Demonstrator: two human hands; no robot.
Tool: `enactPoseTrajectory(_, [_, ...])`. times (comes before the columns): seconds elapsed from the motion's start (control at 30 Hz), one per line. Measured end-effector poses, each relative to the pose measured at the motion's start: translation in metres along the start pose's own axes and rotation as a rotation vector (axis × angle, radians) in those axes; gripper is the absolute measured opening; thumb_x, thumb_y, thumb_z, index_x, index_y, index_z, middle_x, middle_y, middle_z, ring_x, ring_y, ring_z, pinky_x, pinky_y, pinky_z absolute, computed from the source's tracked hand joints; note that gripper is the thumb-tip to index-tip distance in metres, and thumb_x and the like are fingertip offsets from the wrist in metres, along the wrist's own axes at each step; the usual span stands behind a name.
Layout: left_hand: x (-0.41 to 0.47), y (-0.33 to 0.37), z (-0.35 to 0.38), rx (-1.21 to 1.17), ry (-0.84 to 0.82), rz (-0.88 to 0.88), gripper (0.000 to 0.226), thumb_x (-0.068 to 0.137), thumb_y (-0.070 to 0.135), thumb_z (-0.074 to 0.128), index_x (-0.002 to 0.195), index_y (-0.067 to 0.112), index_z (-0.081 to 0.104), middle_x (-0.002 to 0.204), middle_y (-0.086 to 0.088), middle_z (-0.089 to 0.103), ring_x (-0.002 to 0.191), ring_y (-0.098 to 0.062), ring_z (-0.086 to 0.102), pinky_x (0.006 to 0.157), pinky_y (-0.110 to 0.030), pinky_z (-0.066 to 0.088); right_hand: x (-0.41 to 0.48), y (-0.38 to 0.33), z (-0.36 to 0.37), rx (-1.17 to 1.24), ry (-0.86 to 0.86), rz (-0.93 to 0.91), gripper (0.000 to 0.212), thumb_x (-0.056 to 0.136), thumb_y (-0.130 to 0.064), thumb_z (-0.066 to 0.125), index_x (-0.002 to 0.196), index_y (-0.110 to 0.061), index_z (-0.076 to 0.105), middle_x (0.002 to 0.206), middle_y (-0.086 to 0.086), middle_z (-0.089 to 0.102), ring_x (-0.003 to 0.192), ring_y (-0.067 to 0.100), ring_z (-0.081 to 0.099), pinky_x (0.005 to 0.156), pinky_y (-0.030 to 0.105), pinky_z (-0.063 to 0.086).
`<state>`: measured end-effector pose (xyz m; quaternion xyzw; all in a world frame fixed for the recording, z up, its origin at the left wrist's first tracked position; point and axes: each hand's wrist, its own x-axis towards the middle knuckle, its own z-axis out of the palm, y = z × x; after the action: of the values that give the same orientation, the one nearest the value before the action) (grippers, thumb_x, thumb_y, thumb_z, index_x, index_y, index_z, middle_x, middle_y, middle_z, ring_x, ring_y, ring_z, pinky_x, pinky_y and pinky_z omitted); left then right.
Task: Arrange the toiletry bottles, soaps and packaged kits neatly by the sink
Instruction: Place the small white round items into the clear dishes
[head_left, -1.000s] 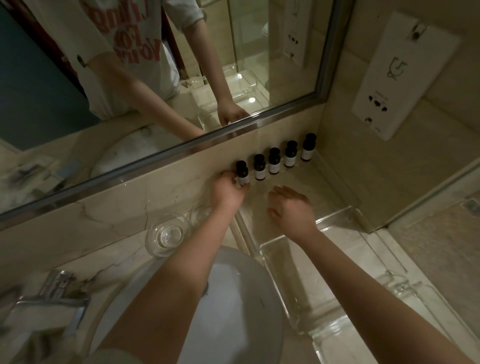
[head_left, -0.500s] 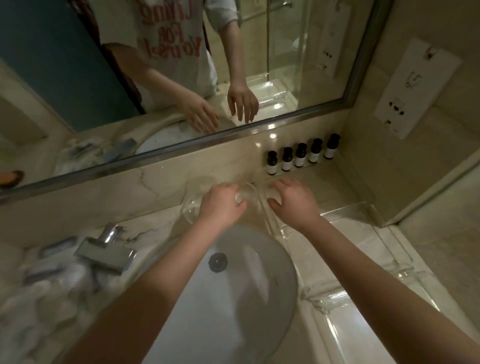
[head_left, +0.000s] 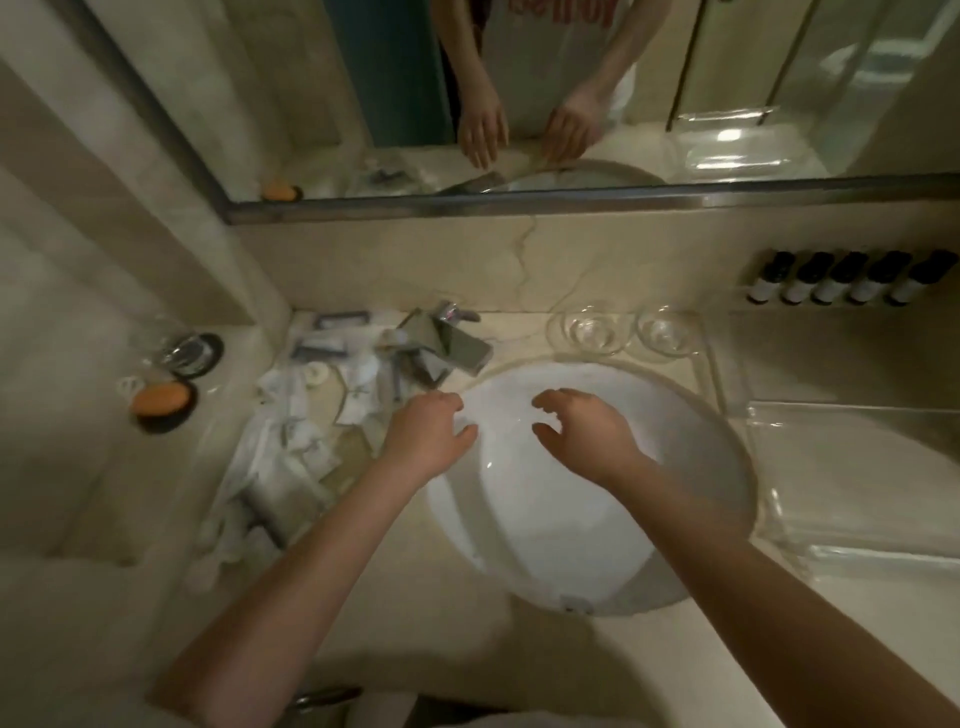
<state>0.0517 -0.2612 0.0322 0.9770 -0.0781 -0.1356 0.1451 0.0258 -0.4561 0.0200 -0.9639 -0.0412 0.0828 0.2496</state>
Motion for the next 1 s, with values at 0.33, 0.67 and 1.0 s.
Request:
enactPoseTrajectory(0.33, [-0.053,-0.164,-0.001,-0.105,-0.074,-0.362,0.046,0.086,0.034,0.058,0.126,0.010,0.053,0.132,-0.011,0.052,0.120,-0.028,0.050,0.099,-0.037,0.043,0.030,-0.112,0.104,-0.101,-0.428,-0.165,0.044,0.090,-0.030,0.053,0.132,-0.016,0.049,0.133,0.007,0.055,0.120,0.026,0.052,0.098,0.036,0.044])
enactPoseTrajectory(0.67, [-0.090,-0.217,0.030,-0.073,-0.197,-0.324,0.054,0.080,0.039,0.062,0.125,0.013,0.050,0.128,-0.011,0.047,0.114,-0.029,0.050,0.092,-0.038,0.043,0.040,-0.175,0.185,-0.348,-0.449,-0.262,0.055,0.090,-0.027,0.052,0.139,-0.015,0.031,0.134,0.013,0.042,0.116,0.033,0.046,0.091,0.045,0.045])
enactPoseTrajectory(1.0, [-0.090,-0.220,0.047,-0.022,-0.114,-0.252,0.037,0.082,0.035,0.058,0.115,0.018,0.055,0.112,-0.006,0.058,0.099,-0.026,0.057,0.085,-0.039,0.049,0.057,-0.179,0.196,-0.293,-0.377,-0.228,0.037,0.091,-0.020,0.047,0.127,-0.013,0.041,0.119,0.013,0.048,0.105,0.032,0.053,0.085,0.041,0.048])
